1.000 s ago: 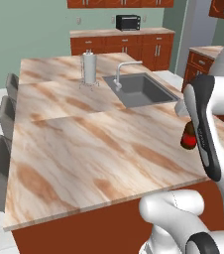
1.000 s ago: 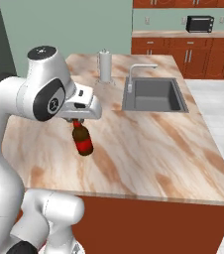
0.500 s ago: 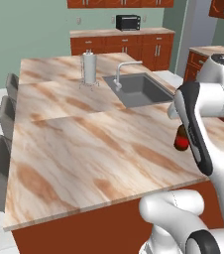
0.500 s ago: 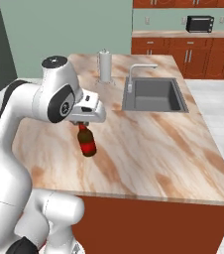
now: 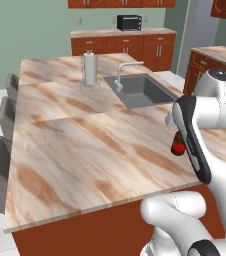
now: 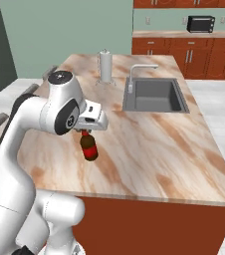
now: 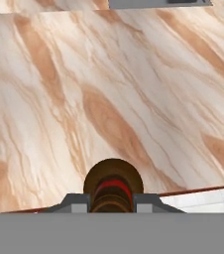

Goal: Move the drinks to the dining counter.

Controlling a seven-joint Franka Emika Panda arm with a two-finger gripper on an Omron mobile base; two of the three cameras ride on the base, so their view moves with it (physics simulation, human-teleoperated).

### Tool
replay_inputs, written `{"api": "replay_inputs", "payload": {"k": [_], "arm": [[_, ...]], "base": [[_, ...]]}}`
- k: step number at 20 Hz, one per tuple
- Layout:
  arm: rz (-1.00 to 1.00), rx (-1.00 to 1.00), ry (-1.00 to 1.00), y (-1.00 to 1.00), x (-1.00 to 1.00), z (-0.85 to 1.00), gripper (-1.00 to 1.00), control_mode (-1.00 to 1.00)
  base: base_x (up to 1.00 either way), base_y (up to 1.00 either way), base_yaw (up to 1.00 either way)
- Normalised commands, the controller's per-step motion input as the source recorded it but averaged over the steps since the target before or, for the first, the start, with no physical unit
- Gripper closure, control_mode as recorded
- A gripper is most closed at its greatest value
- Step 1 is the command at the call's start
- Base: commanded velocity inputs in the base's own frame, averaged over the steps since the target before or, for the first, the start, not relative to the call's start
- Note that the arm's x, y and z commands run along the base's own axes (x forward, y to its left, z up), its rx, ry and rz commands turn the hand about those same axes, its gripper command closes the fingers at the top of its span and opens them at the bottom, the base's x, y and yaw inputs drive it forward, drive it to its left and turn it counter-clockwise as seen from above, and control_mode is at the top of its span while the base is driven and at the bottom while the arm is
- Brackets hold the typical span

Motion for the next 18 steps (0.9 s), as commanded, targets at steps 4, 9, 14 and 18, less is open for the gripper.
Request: {"api": "replay_inputs", "payload": {"k": [4, 9, 14, 18], "arm": [[-0.01, 0.05, 0.00, 0.00, 0.19, -0.22, 1.00, -1.00], [-0.02, 0.00, 0.00, 0.00, 0.19, -0.24, 1.00, -1.00], [-0.03, 0.00, 0.00, 0.00, 0.21, -0.19, 1.00, -1.00], [-0.02, 0.00, -0.02, 0.00, 0.19, -0.23, 1.00, -1.00]], "base": [[0.00, 0.00, 0.00], [0.00, 0.00, 0.00], [0.00, 0.00, 0.00], [0.00, 0.00, 0.00]]}}
